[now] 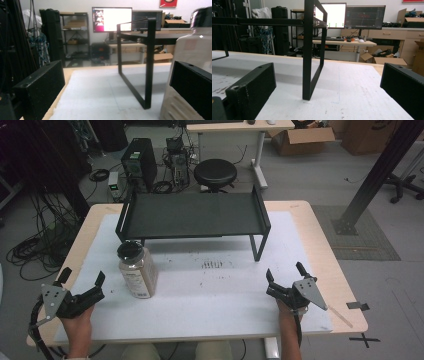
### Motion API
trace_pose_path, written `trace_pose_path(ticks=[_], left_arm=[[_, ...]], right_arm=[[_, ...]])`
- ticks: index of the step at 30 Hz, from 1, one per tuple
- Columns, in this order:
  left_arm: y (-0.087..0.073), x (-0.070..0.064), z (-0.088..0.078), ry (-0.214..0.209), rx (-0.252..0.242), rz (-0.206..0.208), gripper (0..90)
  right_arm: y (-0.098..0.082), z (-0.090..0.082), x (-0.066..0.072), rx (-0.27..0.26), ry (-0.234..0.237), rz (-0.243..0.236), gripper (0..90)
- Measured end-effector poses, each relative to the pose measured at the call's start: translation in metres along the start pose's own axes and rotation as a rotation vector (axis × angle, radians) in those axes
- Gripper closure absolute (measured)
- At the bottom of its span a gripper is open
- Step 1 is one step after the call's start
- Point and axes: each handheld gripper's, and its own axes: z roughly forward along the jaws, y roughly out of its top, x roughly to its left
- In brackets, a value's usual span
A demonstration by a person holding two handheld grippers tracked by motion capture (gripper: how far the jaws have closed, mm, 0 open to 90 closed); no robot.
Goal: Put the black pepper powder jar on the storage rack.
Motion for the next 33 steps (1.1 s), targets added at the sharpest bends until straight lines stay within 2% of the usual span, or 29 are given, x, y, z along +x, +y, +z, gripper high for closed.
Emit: trace_pose_path(ticks=[4, 11, 23, 33], left_arm=[[0.006, -0.005, -0.004, -0.011, -0.018, -0.002, 0.2], [0.016, -0.012, -0.010, -0.027, -0.012, -0.018, 0.2], [0.025, -0.030, -0.019, -0.006, -0.012, -0.007, 0.2], [0.022, -0.046, -0.021, 0.011, -0.004, -0.021, 0.2]], right_arm=[[0.000, 0.000, 0.000, 0.000, 0.000, -0.002, 0.0], [0.000, 0.000, 0.000, 0.001, 0.000, -0.003, 0.0], [0.000, 0.000, 0.000, 0.002, 0.000, -0.003, 0.0], [0.000, 0.000, 0.000, 0.001, 0.000, -0.003, 0.0]])
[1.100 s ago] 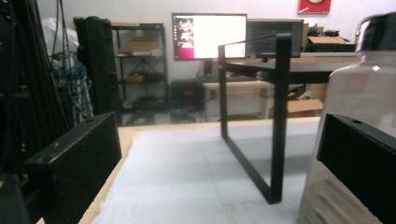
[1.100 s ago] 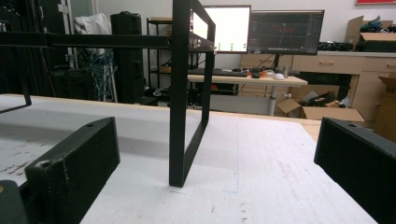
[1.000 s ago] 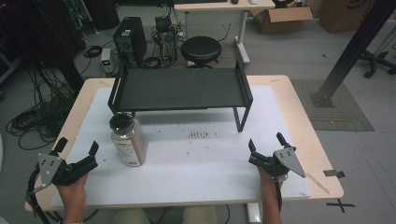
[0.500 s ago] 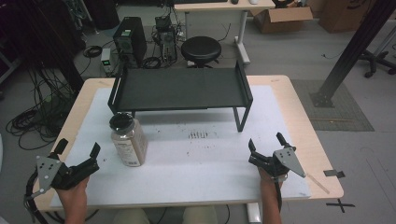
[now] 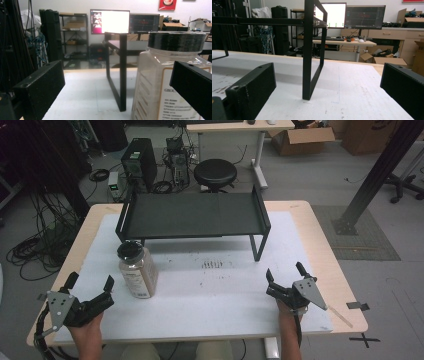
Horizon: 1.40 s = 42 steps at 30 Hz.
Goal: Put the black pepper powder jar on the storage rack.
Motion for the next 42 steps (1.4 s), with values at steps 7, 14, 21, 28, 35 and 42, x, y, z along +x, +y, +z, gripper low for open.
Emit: trace_pose_path(ticks=[7, 14, 21, 28, 35, 42], left_arm=[[-0.001, -0.012, 0.001, -0.004, 0.008, 0.003, 0.2], [-0.002, -0.024, 0.002, -0.011, 0.007, 0.005, 0.2], [-0.003, -0.036, 0.003, -0.014, 0.008, 0.004, 0.2], [-0.006, -0.048, 0.005, -0.015, 0.016, 0.000, 0.2], [-0.010, -0.058, 0.009, -0.002, 0.030, 0.005, 0.2], [-0.015, -0.066, 0.015, 0.007, 0.046, 0.019, 0.2]], right_arm=[[0.000, 0.000, 0.000, 0.000, 0.001, 0.000, 0.0], [0.000, 0.000, 0.000, -0.003, 0.001, -0.001, 0.0], [0.000, 0.000, 0.000, -0.003, 0.001, -0.001, 0.0], [0.000, 0.000, 0.000, -0.004, 0.000, -0.001, 0.0], [0.000, 0.000, 0.000, -0.004, 0.001, -0.001, 0.0], [0.000, 0.000, 0.000, -0.003, 0.001, 0.000, 0.0]])
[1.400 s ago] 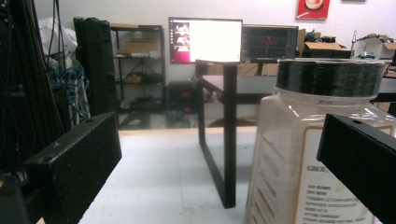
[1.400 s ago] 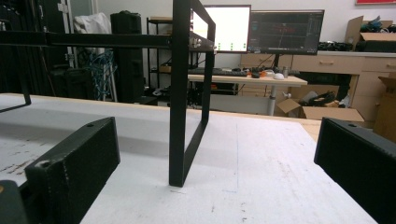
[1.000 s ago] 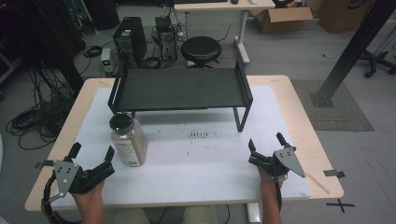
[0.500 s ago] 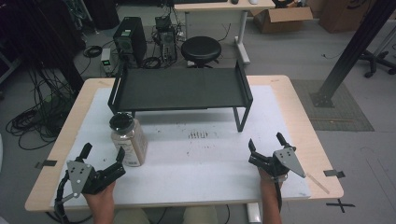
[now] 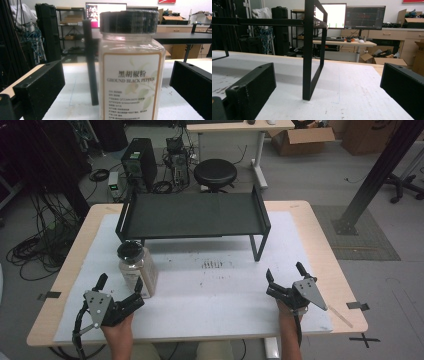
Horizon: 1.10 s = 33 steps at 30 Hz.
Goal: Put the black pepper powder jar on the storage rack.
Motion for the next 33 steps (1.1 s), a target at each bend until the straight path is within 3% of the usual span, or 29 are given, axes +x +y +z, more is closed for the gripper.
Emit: trace_pose_path(ticks=[33], left_arm=[[-0.017, -0.017, 0.044, 0.027, 0.067, 0.009, 0.5]], right_arm=[[0.000, 0.000, 0.000, -0.001, 0.002, 0.003, 0.0]])
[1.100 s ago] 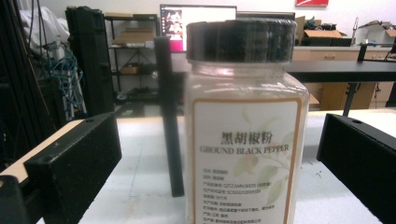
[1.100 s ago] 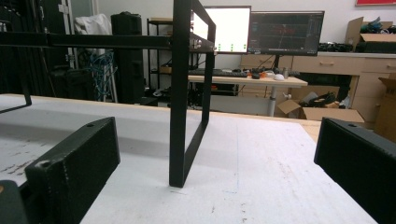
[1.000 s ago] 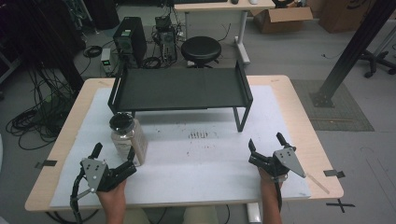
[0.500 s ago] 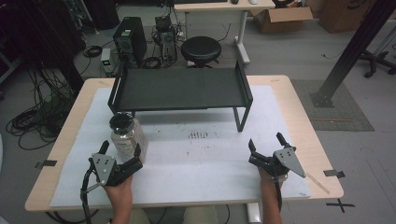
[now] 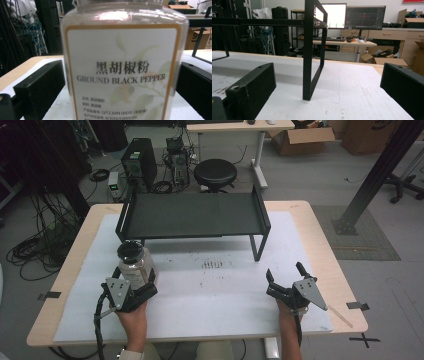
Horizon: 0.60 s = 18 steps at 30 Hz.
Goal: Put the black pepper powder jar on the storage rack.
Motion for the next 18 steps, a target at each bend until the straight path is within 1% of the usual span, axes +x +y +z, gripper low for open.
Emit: trace_pose_path(ticks=[7, 11, 12, 13, 14, 18], left_arm=[[0.000, -0.002, 0.010, 0.022, 0.006, -0.028, 0.9], [0.000, -0.001, 0.014, 0.032, 0.013, -0.036, 1.8], [0.000, -0.001, 0.014, 0.032, 0.013, -0.036, 2.1], [-0.001, 0.000, 0.015, 0.029, 0.016, -0.050, 2.9], [-0.001, 0.000, 0.016, 0.030, 0.017, -0.056, 3.5], [-0.003, 0.000, 0.019, 0.031, 0.028, -0.060, 5.0]], right_arm=[[0.000, 0.000, 0.000, 0.000, 0.001, 0.000, 0.0], [0.000, 0.000, 0.000, -0.001, 0.002, 0.000, 0.0], [0.000, 0.000, 0.000, -0.001, 0.002, 0.000, 0.0], [0.000, 0.000, 0.000, -0.001, 0.002, 0.000, 0.0], [0.000, 0.000, 0.000, -0.001, 0.003, -0.001, 0.0], [0.000, 0.000, 0.000, -0.002, 0.003, -0.001, 0.0]])
